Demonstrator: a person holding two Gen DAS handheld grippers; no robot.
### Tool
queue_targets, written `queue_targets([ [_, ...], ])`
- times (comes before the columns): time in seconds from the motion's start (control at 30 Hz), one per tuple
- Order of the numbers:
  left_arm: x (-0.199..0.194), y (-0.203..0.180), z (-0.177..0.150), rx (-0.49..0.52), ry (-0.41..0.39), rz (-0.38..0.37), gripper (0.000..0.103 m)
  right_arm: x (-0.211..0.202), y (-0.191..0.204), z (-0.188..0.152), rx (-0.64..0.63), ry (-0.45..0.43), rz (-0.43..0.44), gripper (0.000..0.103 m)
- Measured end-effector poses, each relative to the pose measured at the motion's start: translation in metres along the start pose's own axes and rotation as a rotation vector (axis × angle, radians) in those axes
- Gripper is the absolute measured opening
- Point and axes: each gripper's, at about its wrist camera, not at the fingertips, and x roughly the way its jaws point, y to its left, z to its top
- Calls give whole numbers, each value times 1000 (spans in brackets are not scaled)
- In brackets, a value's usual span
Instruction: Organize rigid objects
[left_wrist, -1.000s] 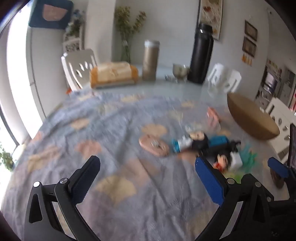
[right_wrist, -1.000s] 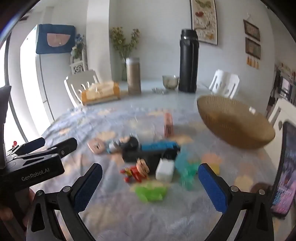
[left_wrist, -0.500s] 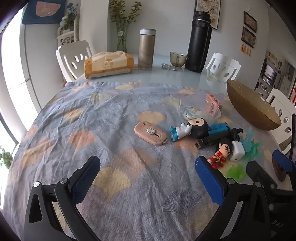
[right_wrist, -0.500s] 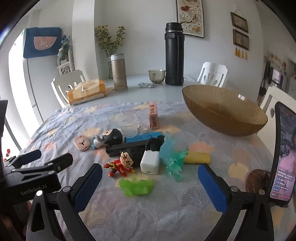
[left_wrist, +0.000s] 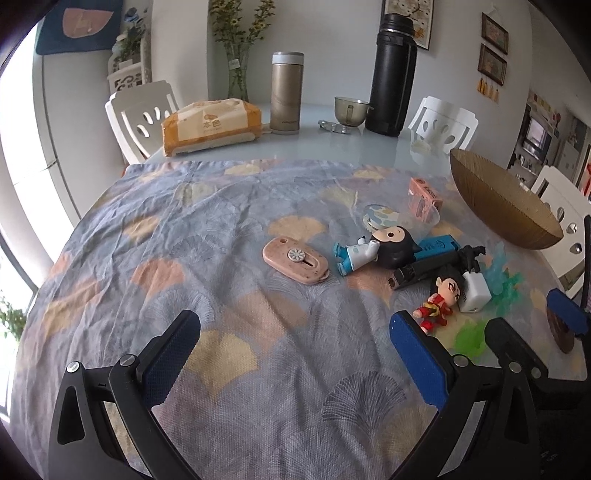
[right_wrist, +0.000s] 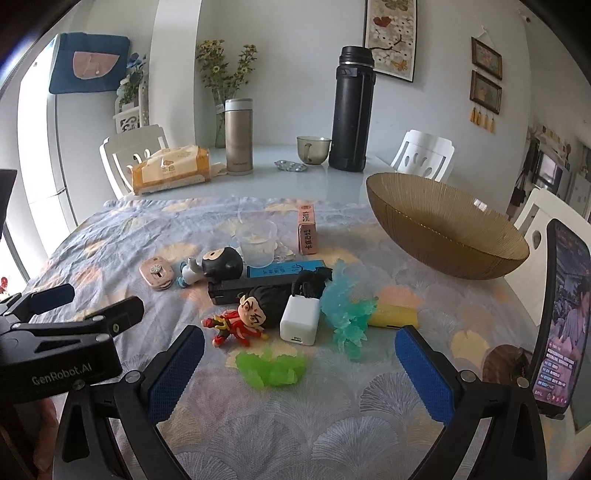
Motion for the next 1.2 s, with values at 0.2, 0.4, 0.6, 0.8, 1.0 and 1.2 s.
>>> queue_targets([
  [0.2, -1, -2, 0, 3, 2, 1, 102, 0, -2, 0, 9, 1, 6, 103],
  [0.4, 2, 1, 0, -15, 24, -20, 102, 1, -2, -1, 1, 0, 1, 103],
  [0.6, 2, 3, 1, -22, 27, -23, 102, 2, -1, 0, 3, 3, -4, 103],
  [0.8, 2, 5, 1, -31, 32, -21, 102, 2, -1, 0, 9, 0, -3, 103],
  [1.0, 3, 5, 1, -29, 33, -20, 102, 0, -6, 0, 39, 1, 8, 103],
  [1.2, 3, 5, 1, -27, 34, -20, 102, 0, -10, 1, 57, 3, 13, 103],
])
